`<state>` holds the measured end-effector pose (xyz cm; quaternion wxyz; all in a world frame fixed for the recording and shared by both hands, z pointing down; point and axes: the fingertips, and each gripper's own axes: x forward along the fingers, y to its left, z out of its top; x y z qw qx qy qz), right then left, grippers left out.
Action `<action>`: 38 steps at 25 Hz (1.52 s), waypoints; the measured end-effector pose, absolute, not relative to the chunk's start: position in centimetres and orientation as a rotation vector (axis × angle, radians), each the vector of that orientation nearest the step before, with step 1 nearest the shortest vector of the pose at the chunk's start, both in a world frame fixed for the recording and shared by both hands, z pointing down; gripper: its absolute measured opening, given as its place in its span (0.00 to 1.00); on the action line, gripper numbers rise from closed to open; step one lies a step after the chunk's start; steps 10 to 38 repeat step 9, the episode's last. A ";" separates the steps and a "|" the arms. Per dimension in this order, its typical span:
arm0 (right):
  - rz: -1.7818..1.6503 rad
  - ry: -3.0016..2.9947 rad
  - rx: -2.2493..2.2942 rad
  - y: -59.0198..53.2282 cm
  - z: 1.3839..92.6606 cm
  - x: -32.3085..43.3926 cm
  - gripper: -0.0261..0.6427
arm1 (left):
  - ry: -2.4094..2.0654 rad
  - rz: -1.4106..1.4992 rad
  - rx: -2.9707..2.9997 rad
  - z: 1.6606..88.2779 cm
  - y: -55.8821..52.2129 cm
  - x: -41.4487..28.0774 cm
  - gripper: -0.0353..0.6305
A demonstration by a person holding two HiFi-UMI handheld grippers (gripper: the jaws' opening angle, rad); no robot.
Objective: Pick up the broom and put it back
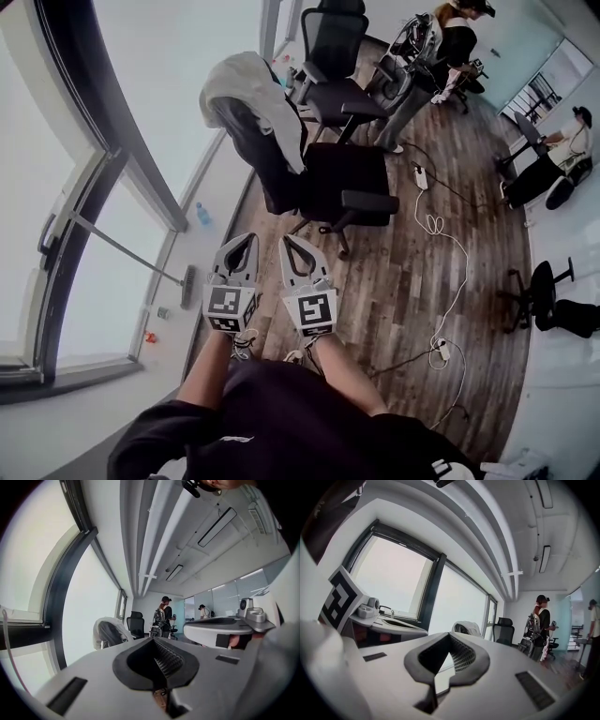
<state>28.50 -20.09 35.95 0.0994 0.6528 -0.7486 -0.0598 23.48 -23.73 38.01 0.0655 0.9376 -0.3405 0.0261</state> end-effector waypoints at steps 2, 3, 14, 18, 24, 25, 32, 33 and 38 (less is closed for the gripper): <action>-0.186 -2.207 1.930 -20.3 35.7 28.7 0.07 | -1.023 0.079 2.837 37.8 -23.7 23.7 0.05; -0.191 -2.202 1.932 -20.3 35.6 28.9 0.07 | -1.021 0.076 2.842 37.6 -23.7 23.7 0.06; -0.232 -2.188 1.946 -21.0 34.6 29.4 0.07 | -1.023 0.052 2.867 36.7 -24.2 23.9 0.05; -0.232 -2.188 1.946 -21.0 34.6 29.4 0.07 | -1.023 0.052 2.867 36.7 -24.2 23.9 0.05; -0.232 -2.188 1.946 -21.0 34.6 29.4 0.07 | -1.023 0.052 2.867 36.7 -24.2 23.9 0.05; -0.232 -2.188 1.946 -21.0 34.6 29.4 0.07 | -1.023 0.052 2.867 36.7 -24.2 23.9 0.05; -0.232 -2.188 1.946 -21.0 34.6 29.4 0.07 | -1.023 0.052 2.867 36.7 -24.2 23.9 0.05; -0.232 -2.188 1.946 -21.0 34.6 29.4 0.07 | -1.023 0.052 2.867 36.7 -24.2 23.9 0.05; -0.232 -2.188 1.946 -21.0 34.6 29.4 0.07 | -1.023 0.052 2.867 36.7 -24.2 23.9 0.05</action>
